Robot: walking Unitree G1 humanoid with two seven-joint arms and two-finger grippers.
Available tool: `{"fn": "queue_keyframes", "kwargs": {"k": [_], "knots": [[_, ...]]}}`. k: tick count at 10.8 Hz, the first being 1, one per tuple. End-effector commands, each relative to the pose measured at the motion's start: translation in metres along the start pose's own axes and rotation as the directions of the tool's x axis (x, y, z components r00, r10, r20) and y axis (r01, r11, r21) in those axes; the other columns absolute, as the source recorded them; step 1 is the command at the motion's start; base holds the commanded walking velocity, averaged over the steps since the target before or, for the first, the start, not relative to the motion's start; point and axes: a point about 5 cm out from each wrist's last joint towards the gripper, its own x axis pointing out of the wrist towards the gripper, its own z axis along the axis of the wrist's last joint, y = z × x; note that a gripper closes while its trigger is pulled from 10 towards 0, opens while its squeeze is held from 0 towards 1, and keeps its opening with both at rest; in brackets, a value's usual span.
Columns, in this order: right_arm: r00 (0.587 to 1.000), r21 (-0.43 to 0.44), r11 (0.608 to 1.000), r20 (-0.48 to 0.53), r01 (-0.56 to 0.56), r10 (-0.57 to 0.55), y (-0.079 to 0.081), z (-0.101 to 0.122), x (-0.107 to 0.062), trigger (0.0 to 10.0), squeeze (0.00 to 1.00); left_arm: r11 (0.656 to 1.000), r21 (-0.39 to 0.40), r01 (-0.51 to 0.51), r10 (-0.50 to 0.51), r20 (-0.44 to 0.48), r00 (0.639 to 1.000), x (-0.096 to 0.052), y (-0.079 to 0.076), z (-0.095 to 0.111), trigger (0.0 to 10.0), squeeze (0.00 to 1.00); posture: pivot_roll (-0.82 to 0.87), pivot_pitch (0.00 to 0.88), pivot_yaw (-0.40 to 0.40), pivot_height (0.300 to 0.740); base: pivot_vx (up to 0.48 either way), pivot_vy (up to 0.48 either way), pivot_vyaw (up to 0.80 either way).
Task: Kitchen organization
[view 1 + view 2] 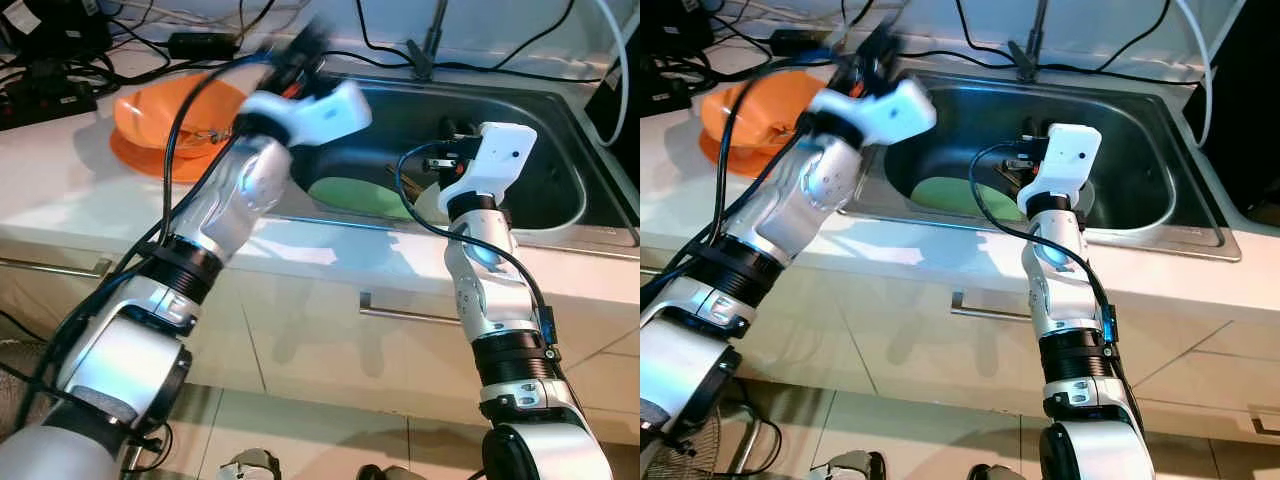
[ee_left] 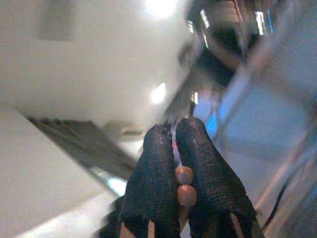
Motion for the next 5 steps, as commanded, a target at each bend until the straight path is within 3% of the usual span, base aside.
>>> {"fn": "queue_keyframes", "kwargs": {"k": [1,2,3,5], "knots": [[1.000,-0.005,1.000,0.004,0.001,-0.001,0.000,0.002,0.000,10.0,0.00,0.995,-0.103,-0.006,0.013,0.071,0.997,0.002,0.004,0.013,10.0,0.00,0.08,0.084,-0.012,0.740,0.000,0.000,0.00],[1.000,-0.007,1.000,0.006,0.001,-0.001,-0.001,0.002,0.000,10.0,0.40,0.945,-0.326,0.025,0.018,0.128,0.992,0.003,0.007,0.029,10.0,0.00,0.08,0.083,-0.013,0.740,0.000,0.000,0.00],[1.000,-0.047,0.999,0.012,0.004,-0.004,-0.003,0.003,0.000,10.0,1.00,0.851,-0.525,0.024,0.037,0.105,0.994,0.004,0.014,0.031,10.0,0.00,0.08,0.086,-0.012,0.740,0.000,0.000,0.00],[1.000,-0.194,0.981,0.004,-0.024,0.026,-0.003,-0.001,0.000,10.0,1.00,0.672,-0.740,0.013,0.033,0.048,0.998,0.004,0.018,0.023,10.0,0.00,0.08,0.085,-0.014,0.740,0.000,0.000,0.00]]}}
